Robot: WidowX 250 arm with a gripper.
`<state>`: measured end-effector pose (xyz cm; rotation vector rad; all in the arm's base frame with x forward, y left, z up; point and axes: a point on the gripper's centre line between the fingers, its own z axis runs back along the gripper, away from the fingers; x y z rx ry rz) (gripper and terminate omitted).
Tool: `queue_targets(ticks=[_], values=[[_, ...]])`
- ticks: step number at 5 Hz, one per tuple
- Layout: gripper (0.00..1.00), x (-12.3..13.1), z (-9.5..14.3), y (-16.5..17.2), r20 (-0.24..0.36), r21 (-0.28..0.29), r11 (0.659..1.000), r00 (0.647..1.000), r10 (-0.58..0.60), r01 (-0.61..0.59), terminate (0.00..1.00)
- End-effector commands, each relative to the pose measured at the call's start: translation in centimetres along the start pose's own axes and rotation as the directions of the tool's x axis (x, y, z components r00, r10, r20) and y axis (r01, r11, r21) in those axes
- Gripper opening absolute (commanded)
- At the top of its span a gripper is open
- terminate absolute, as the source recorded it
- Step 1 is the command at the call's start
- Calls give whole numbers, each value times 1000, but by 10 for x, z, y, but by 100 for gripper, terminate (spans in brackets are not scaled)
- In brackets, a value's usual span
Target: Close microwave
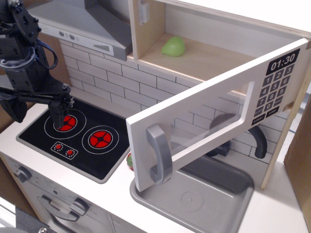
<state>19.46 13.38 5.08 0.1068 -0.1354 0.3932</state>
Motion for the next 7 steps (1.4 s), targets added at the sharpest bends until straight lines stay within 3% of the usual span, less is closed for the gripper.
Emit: queue_targets(ticks=[1,3,5,7], values=[[100,0,0,0,0,0,1000,1000,0,0,0],[100,-2,51,-43,24,-99,995,1000,6,-3,0],[100,-3,110,-98,52,-196,978,997,-61,70,0],[100,0,140,-141,57,-246,958,989,-139,149,0]])
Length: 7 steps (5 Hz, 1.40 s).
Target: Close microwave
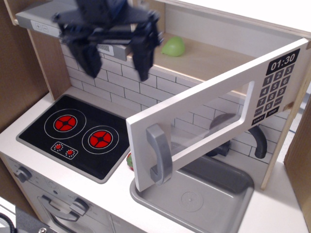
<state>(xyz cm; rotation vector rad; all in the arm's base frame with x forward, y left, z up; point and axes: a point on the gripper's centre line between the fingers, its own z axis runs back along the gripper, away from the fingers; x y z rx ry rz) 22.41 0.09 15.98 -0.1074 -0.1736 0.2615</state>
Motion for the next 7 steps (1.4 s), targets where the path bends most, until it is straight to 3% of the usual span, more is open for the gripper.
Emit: queue_targets(ticks=[1,2,3,4,5,6,7], values=[[100,2,4,-52,-3,-42,997,998,-65,64,0],[100,-12,-10,-82,-13,-46,997,998,-57,56,0],[100,-22,-17,-106,22,-49,995,996,-83,84,0],[100,-25,-33,-121,-4,-33,995,995,-96,96,0],[100,-29,-68,-121,-15,-4,998,998,-69,69,0],[100,-27,-102,-99,-22,7,1000,1000,17,-17,0],[100,-25,-119,-81,-11,19,998,998,60,-59,0]])
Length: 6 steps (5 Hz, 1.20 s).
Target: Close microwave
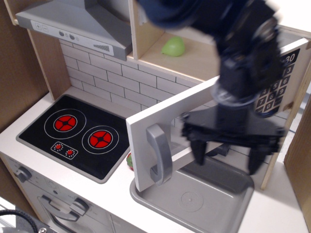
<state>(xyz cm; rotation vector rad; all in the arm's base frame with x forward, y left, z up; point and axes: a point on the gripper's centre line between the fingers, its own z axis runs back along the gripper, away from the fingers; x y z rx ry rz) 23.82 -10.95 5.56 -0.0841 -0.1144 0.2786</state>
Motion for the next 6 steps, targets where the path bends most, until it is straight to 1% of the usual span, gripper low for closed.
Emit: queue_targets(ticks=[1,2,3,4,5,6], values=[[100,17,-14,35,82,11,999,995,49,-50,0],[100,35,-7,55,130,9,998,989,67,-68,0],[100,61,-1,77,166,-9,996,982,91,-91,0],[100,86,-6,89,201,-12,997,976,80,-79,0],[100,109,-10,97,216,-27,994,970,111,-108,0],[100,122,-10,96,223,-35,991,966,130,-125,0]])
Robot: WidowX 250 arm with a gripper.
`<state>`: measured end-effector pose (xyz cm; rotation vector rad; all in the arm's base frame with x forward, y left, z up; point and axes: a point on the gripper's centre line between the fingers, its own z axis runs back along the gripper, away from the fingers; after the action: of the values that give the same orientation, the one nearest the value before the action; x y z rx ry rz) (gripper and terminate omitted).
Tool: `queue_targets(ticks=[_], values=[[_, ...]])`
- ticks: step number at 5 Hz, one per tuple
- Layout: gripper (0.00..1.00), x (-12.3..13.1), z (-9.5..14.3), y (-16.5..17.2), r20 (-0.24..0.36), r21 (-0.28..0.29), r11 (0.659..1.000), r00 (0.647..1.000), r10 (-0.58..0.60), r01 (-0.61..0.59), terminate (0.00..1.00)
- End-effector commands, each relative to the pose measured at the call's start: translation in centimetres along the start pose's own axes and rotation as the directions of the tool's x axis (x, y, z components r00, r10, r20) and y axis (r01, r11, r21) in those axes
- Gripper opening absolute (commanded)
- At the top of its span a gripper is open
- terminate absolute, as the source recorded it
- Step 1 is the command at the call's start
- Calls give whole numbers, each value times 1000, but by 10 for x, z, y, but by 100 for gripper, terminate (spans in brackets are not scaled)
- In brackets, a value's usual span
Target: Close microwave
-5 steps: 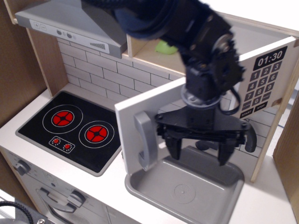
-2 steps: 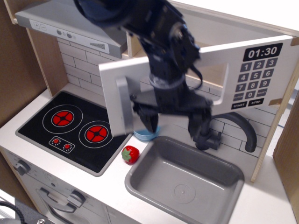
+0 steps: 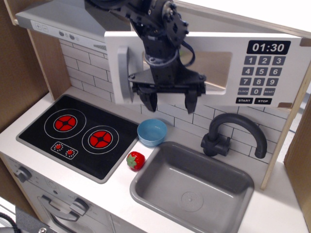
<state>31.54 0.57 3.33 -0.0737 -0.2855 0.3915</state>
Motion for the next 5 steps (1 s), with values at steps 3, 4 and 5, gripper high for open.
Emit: queue_targets(ticks=[3,4,5], values=[[100,51,1,-11,84,-34,998,995,47,-44,0],[100,57,-1,-14,88,-37,998,995,48,-45,0],[100,62,-3,-16,95,-36,998,994,54,-51,0]])
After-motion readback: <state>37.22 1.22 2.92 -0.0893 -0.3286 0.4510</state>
